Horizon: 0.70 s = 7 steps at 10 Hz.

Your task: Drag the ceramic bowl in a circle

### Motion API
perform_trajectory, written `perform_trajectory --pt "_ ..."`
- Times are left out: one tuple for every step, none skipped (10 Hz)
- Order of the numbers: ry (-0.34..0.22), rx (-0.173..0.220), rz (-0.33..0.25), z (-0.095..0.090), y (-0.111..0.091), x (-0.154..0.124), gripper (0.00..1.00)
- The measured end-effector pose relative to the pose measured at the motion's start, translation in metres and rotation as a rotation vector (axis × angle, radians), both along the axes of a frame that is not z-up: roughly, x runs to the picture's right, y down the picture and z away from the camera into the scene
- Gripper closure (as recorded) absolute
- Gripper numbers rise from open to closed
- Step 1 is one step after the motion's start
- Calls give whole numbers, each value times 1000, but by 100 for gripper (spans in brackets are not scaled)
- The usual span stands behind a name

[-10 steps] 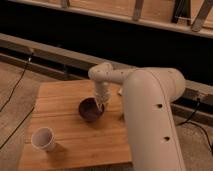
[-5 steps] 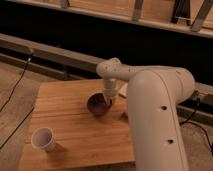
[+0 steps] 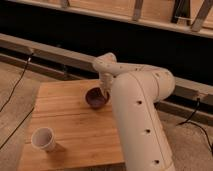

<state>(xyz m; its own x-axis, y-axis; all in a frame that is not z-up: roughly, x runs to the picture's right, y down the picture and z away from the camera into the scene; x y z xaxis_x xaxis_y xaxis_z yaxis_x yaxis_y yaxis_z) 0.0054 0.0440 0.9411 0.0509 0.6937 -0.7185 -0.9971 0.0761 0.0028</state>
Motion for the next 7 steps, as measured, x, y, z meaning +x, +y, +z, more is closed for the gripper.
perform_trajectory --pt "-17 6 -7 6 -8 -12 100" --pt "-42 7 -21 10 -14 -29 100" --pt "-64 9 -33 12 -18 -43 100" --pt "-92 10 -51 13 -21 -59 100" --pt "-121 7 -69 11 -22 -75 100" --pt "-154 -2 -90 9 -16 -93 100" --pt "-177 -15 -104 5 -8 -104 100"
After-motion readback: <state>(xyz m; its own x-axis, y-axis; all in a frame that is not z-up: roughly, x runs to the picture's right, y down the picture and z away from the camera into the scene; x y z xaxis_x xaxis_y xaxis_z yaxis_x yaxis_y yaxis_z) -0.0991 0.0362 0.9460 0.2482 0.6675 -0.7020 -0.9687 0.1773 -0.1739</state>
